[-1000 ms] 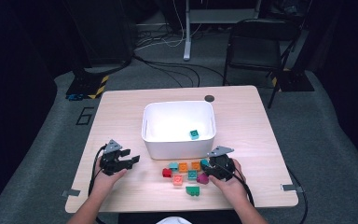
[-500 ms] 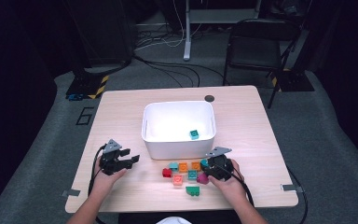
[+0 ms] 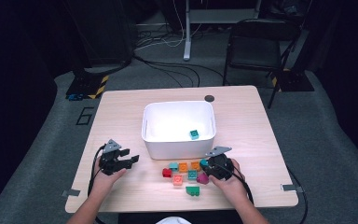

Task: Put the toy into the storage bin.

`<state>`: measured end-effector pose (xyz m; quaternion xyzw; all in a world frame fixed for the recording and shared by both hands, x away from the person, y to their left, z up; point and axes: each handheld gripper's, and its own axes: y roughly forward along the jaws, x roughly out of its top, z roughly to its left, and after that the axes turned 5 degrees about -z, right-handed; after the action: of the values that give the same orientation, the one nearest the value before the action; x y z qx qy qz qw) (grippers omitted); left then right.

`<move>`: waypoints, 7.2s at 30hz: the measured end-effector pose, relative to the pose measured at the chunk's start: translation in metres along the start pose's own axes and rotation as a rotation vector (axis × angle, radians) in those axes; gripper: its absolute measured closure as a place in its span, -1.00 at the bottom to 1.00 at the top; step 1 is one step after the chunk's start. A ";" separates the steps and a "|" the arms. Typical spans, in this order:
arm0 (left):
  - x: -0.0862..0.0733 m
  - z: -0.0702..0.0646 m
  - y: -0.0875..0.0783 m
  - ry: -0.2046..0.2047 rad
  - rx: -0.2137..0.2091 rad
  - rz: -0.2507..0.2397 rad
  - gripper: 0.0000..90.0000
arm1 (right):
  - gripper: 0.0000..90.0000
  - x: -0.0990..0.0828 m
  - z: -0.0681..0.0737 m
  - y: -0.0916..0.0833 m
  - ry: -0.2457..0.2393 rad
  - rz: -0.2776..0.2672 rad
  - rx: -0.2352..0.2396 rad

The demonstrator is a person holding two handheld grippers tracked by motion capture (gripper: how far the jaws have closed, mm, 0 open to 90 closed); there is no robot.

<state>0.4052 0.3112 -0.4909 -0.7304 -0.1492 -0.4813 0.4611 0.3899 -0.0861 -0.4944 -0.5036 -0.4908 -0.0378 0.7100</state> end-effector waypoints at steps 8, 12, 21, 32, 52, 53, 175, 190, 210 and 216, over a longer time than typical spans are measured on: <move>0.000 -0.001 0.000 0.001 0.003 0.001 -0.06 | 0.49 0.009 -0.002 -0.019 0.021 -0.018 0.049; 0.000 -0.001 0.000 0.004 0.002 0.003 -0.06 | 0.49 0.014 -0.002 -0.027 0.023 -0.022 0.062; -0.001 -0.001 0.000 -0.001 0.003 0.002 -0.06 | 0.49 0.035 0.002 -0.051 -0.012 -0.042 0.098; -0.001 0.000 0.000 -0.002 0.000 0.002 -0.05 | 0.49 0.060 0.008 -0.074 -0.051 -0.055 0.150; -0.001 -0.001 0.000 -0.003 0.003 0.002 -0.05 | 0.49 0.117 0.000 -0.106 -0.089 -0.140 0.146; -0.001 -0.001 0.000 -0.001 0.002 0.002 -0.06 | 0.49 0.120 0.000 -0.106 -0.087 -0.146 0.142; -0.002 0.001 0.004 -0.002 -0.009 0.016 -0.06 | -0.16 0.150 0.015 -0.080 -0.060 -0.208 0.069; -0.001 0.000 0.004 -0.002 -0.011 0.020 -0.08 | -0.19 0.096 0.014 -0.090 -0.052 -0.219 0.035; -0.001 0.000 0.005 -0.008 -0.004 0.016 -0.12 | -0.01 0.034 0.022 -0.051 -0.069 -0.149 0.034; -0.002 0.000 0.004 -0.010 -0.001 0.013 -0.12 | 0.02 0.022 0.026 -0.035 -0.102 -0.105 0.026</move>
<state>0.4075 0.3095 -0.4946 -0.7339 -0.1466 -0.4749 0.4631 0.3649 -0.0745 -0.4541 -0.4691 -0.5524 -0.0430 0.6877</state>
